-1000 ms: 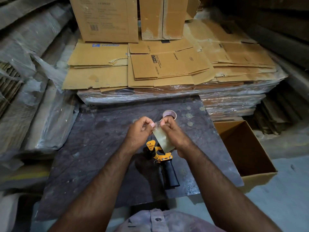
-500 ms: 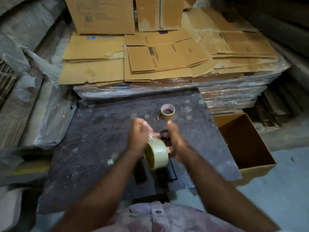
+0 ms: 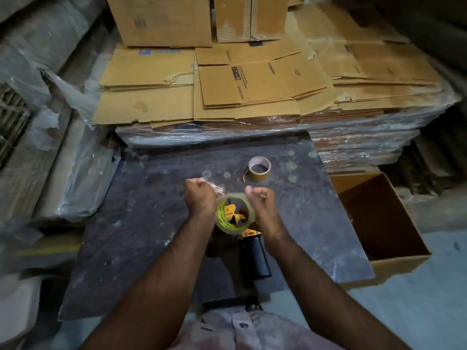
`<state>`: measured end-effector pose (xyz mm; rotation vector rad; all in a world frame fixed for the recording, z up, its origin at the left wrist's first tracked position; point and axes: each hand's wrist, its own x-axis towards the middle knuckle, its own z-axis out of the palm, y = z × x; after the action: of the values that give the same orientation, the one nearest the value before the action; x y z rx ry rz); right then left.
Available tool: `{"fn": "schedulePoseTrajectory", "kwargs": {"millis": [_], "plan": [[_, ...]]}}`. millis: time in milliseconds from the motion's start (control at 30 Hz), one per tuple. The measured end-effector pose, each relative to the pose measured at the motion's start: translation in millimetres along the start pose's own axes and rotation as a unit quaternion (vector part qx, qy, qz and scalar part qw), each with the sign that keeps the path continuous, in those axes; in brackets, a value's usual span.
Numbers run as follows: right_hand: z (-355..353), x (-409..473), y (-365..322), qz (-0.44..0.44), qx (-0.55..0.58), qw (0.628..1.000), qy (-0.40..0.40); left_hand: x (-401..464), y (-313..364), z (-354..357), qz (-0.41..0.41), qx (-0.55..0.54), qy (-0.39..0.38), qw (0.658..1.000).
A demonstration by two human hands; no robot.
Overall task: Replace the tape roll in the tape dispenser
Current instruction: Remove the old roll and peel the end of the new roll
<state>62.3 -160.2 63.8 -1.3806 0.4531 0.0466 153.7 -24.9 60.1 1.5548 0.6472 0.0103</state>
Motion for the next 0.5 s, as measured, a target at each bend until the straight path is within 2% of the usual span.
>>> {"fn": "schedulePoseTrajectory", "kwargs": {"millis": [67,133,200,267,300,400,500], "plan": [[2,2,0,-0.092,-0.108,0.990,-0.018,-10,22,-3,0.009,-0.012,0.008,1.000],[3,7,1,-0.108,-0.130,0.986,-0.007,-29,44,-5,0.022,-0.018,-0.008,1.000],[2,11,-12,-0.016,-0.043,0.999,-0.006,-32,51,-5,0.049,-0.005,-0.023,0.999],[-5,14,-24,0.126,0.045,0.990,-0.033,-33,54,-6,0.071,0.009,-0.041,0.997],[-9,15,-27,0.169,0.060,0.983,-0.042,-34,56,-5,0.076,0.008,-0.048,0.996],[-19,18,-31,0.218,0.064,0.972,-0.063,-35,53,-4,0.073,-0.007,-0.069,0.995],[-26,18,-31,0.201,0.036,0.974,-0.096,-33,48,-8,0.057,-0.018,-0.077,0.995]]}}
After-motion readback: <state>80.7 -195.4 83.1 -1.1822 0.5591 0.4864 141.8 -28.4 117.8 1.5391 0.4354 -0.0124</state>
